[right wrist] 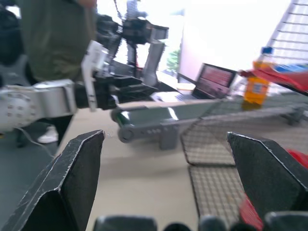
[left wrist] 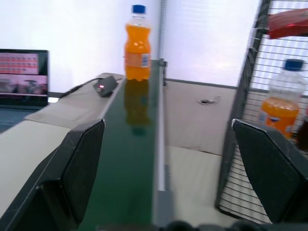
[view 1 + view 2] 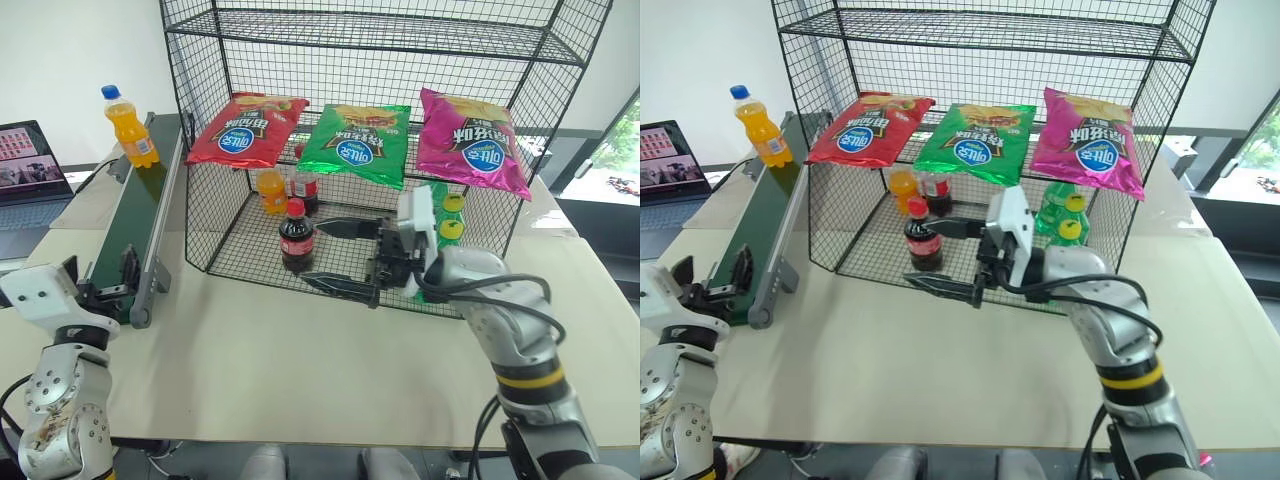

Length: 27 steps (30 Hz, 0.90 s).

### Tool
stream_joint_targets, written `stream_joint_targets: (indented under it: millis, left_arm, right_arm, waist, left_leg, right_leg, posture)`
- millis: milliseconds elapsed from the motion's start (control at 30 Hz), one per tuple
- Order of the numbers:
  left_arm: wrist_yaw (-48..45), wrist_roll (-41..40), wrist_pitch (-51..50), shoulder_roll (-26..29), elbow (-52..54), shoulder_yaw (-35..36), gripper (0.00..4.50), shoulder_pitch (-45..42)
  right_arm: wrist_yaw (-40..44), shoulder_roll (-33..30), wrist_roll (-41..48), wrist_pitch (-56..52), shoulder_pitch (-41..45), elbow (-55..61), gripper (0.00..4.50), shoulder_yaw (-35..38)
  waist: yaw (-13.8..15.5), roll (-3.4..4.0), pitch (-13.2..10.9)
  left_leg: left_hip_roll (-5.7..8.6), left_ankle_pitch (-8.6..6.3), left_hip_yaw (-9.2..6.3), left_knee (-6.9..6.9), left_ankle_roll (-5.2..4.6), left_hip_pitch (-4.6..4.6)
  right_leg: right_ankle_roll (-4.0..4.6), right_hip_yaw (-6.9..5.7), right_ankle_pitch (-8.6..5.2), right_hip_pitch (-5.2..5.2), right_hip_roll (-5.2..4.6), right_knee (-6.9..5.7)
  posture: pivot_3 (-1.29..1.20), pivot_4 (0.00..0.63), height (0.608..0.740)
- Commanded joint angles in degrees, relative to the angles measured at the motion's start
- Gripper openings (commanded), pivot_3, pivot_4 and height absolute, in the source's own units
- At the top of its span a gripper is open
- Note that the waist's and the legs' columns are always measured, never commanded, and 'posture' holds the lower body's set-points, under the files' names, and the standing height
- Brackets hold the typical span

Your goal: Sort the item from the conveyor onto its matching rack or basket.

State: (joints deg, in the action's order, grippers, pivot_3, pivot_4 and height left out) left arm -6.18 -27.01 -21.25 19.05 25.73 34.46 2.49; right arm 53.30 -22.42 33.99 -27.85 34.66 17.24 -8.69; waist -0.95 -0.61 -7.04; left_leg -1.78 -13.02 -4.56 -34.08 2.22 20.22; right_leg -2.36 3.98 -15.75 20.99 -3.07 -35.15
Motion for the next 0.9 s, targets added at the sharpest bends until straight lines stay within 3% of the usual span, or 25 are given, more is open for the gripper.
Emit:
stream_joint_targets:
  millis: [33, 367, 900]
  left_arm:
    - [-0.2, -0.8, 1.2, 2.1, -0.3, 3.0, 4.50, -0.6]
    - [-1.5, -3.0, 1.3, 5.4, -4.0, 5.6, 4.50, -2.9]
    - [-2.2, -2.2, 0.8, 8.8, -9.5, 4.6, 4.50, -7.1]
  right_arm:
    - [2.3, 1.5, -0.2, 3.1, 3.5, -1.3, 4.48, -0.2]
    - [7.4, 3.5, 1.7, 4.5, 6.3, -2.6, 4.48, 0.3]
    - [6.7, 3.5, 2.8, 3.3, 7.5, -1.8, 4.48, 1.5]
  waist:
    - [0.0, 0.01, 0.0]
    - [0.0, 0.00, 0.0]
    - [-0.1, 0.00, 0.0]
  left_leg:
    - [0.00, 0.00, 0.00, 0.01, 0.00, 0.01]
    - [-0.02, 0.00, 0.00, 0.01, 0.01, 0.01]
    - [-0.01, 0.00, 0.00, 0.03, 0.01, 0.02]
  right_leg:
    - [0.00, 0.00, 0.00, 0.02, 0.00, -0.01]
    - [0.02, -0.02, 0.01, 0.06, 0.01, -0.07]
    - [0.02, -0.02, 0.01, 0.08, -0.01, -0.07]
  posture:
    - [0.00, 0.150, 0.738]
    - [0.00, 0.150, 0.738]
    - [0.00, 0.150, 0.738]
